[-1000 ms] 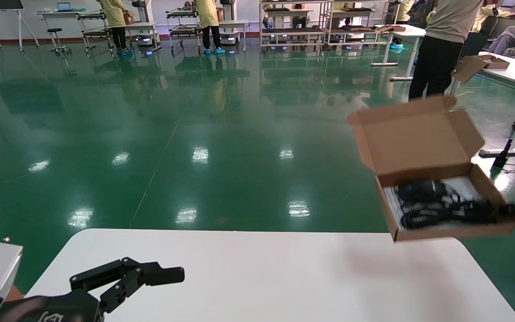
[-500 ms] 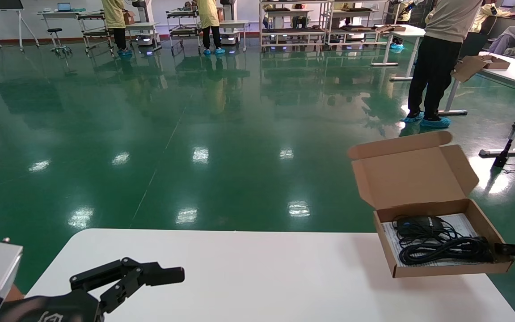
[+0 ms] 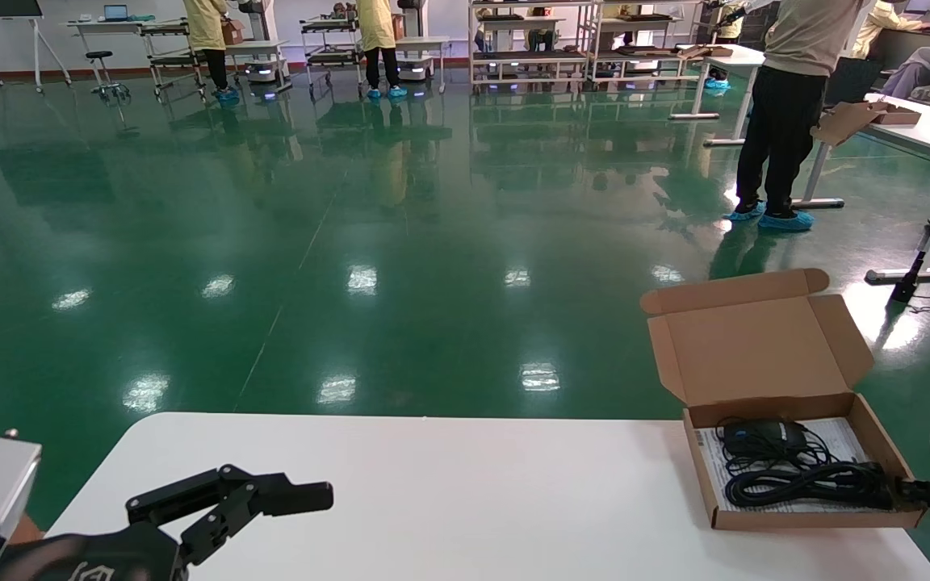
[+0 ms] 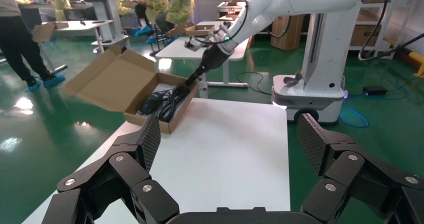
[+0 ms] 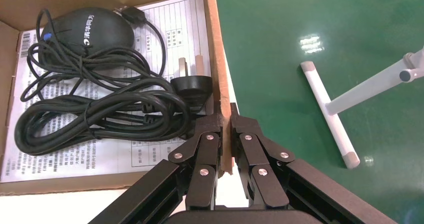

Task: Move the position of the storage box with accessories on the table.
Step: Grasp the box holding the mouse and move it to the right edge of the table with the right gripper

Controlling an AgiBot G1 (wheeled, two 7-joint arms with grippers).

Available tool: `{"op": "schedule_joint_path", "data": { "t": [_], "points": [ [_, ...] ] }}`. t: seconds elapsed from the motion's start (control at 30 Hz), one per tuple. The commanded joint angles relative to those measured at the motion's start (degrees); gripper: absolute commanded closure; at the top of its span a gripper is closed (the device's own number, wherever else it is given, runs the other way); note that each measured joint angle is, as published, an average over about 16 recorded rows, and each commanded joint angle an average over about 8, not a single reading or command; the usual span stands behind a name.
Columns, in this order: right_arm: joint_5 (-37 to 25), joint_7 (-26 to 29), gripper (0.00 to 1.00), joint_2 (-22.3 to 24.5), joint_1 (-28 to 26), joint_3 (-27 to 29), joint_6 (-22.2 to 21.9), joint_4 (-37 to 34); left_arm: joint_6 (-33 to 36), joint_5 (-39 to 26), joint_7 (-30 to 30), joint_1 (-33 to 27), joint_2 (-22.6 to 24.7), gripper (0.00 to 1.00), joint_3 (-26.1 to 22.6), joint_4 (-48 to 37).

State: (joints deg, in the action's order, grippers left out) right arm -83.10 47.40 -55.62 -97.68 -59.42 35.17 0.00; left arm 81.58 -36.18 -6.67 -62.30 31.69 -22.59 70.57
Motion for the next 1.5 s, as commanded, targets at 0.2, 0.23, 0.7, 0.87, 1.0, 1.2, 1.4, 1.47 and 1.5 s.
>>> {"op": "schedule_joint_path", "data": {
  "t": [0.2, 0.23, 0.7, 0.87, 1.0, 1.2, 1.4, 1.47, 1.5],
  "points": [
    [0.7, -0.6, 1.0, 0.1, 2.0, 0.5, -1.7, 0.2, 0.0, 0.0, 0.0, 0.0, 0.0, 0.0, 0.0, 0.0],
    [0.7, -0.7, 1.0, 0.2, 2.2, 0.5, -1.8, 0.2, 0.0, 0.0, 0.0, 0.0, 0.0, 0.0, 0.0, 0.0],
    [2.0, -1.5, 0.74, 0.5, 4.1, 1.4, -1.1, 0.6, 0.0, 0.0, 0.0, 0.0, 0.0, 0.0, 0.0, 0.0],
    [2.3, -2.1, 0.79, 0.4, 4.4, 1.6, -1.0, 0.8, 0.0, 0.0, 0.0, 0.0, 0.0, 0.0, 0.0, 0.0],
    [2.5, -2.6, 0.75, 0.4, 4.4, 1.7, -1.2, 0.8, 0.0, 0.0, 0.0, 0.0, 0.0, 0.0, 0.0, 0.0],
    [2.6, -3.2, 0.27, 0.2, 4.3, 1.8, -1.3, 0.7, 0.0, 0.0, 0.0, 0.0, 0.0, 0.0, 0.0, 0.0],
    [2.8, -3.6, 0.0, 0.2, 4.1, 1.9, -1.7, 0.5, 0.0, 0.0, 0.0, 0.0, 0.0, 0.0, 0.0, 0.0],
    [2.8, -3.7, 0.0, 0.2, 4.1, 2.0, -1.8, 0.5, 0.0, 0.0, 0.0, 0.0, 0.0, 0.0, 0.0, 0.0],
    [2.8, -3.8, 0.0, 0.2, 4.1, 2.0, -1.8, 0.5, 0.0, 0.0, 0.0, 0.0, 0.0, 0.0, 0.0, 0.0]
  ]
}}
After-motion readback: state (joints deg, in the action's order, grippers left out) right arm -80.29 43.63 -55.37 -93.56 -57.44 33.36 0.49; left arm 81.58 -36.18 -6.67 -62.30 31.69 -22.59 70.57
